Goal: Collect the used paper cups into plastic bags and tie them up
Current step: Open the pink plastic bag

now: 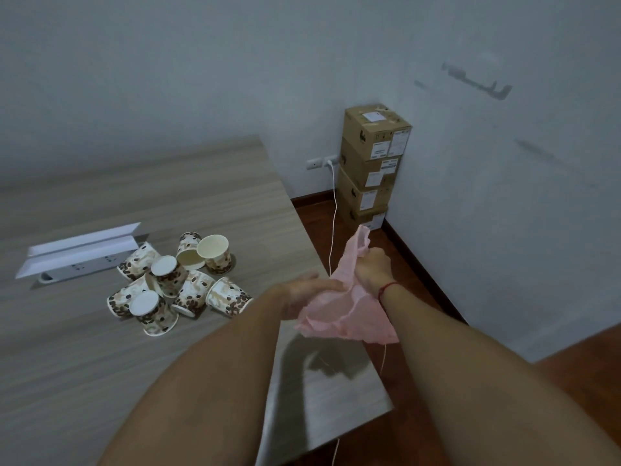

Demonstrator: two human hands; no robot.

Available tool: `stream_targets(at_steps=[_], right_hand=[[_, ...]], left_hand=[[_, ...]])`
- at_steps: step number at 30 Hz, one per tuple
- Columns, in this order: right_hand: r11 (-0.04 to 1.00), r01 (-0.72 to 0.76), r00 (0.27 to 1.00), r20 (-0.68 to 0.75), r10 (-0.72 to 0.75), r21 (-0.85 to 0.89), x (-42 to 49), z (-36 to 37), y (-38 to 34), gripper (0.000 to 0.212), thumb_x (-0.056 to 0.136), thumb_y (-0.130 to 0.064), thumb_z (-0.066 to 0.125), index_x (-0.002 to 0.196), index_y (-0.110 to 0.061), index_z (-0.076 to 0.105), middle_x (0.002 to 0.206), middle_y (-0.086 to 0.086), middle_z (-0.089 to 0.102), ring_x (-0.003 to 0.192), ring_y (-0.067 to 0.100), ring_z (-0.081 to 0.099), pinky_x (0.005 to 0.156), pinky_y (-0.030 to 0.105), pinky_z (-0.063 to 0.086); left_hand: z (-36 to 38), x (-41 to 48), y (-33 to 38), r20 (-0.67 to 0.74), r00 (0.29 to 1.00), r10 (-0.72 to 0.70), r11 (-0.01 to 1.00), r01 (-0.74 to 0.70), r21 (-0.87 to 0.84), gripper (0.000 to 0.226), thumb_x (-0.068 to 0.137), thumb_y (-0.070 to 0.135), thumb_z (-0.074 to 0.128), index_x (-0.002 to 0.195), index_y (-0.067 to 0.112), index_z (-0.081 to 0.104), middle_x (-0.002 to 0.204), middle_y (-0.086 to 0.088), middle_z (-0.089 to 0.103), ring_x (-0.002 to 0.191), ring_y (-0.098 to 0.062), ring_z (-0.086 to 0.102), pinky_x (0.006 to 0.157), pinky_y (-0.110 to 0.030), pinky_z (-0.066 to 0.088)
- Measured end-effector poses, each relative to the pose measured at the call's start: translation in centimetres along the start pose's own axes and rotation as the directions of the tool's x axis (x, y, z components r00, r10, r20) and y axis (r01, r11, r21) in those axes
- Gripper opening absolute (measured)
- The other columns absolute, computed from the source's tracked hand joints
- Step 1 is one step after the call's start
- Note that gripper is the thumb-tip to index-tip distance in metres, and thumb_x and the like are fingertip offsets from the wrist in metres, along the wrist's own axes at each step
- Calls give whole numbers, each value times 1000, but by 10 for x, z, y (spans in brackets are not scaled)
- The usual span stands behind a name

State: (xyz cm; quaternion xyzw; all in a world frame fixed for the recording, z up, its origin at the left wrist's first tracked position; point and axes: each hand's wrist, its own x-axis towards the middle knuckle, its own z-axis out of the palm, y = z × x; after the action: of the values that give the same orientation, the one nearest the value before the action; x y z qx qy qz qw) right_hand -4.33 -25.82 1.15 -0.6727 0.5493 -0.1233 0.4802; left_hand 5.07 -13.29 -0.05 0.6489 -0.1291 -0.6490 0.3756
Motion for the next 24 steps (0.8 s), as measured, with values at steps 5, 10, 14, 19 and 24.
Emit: stream_targets(at_steps=[5,10,14,19,24], right_hand=[[999,-9,1000,14,10,-49,3,-2,9,31,88,-23,59,108,1,65,113,16,65,99,33,64,73,30,46],[982,46,998,42,-39,-183,3,-2,15,11,86,-12,57,88,-6,66,92,13,63,81,23,58,69,26,43],[943,64,998,46,-51,-326,6,-20,21,10,86,-7,56,85,-6,66,85,11,58,78,23,56,69,27,43],[974,-12,1000,4,13,-227,11,-36,18,6,81,-10,62,87,-10,62,87,11,56,81,22,56,68,25,43],[994,-88,996,-11,87,-58,5,-27,-5,25,85,-13,58,105,1,64,101,16,64,88,27,61,70,30,49]], left_hand=[[-2,7,-4,-187,982,27,930,44,364,54,80,21,74,130,12,56,125,-11,61,112,-30,61,94,-41,54],[-6,22,-12,-565,800,201,943,-2,332,20,92,0,51,105,-3,67,103,-20,67,102,-34,64,87,-38,53],[-23,11,-9,-724,654,217,954,14,298,38,102,16,37,121,-8,59,122,-26,61,114,-37,59,94,-40,48],[-47,0,3,-794,534,291,922,65,382,41,100,26,41,121,-5,58,122,-25,61,113,-39,59,94,-41,47],[-34,-8,35,-771,461,439,858,39,512,45,92,30,57,129,6,45,129,-16,53,118,-34,52,97,-43,45]])
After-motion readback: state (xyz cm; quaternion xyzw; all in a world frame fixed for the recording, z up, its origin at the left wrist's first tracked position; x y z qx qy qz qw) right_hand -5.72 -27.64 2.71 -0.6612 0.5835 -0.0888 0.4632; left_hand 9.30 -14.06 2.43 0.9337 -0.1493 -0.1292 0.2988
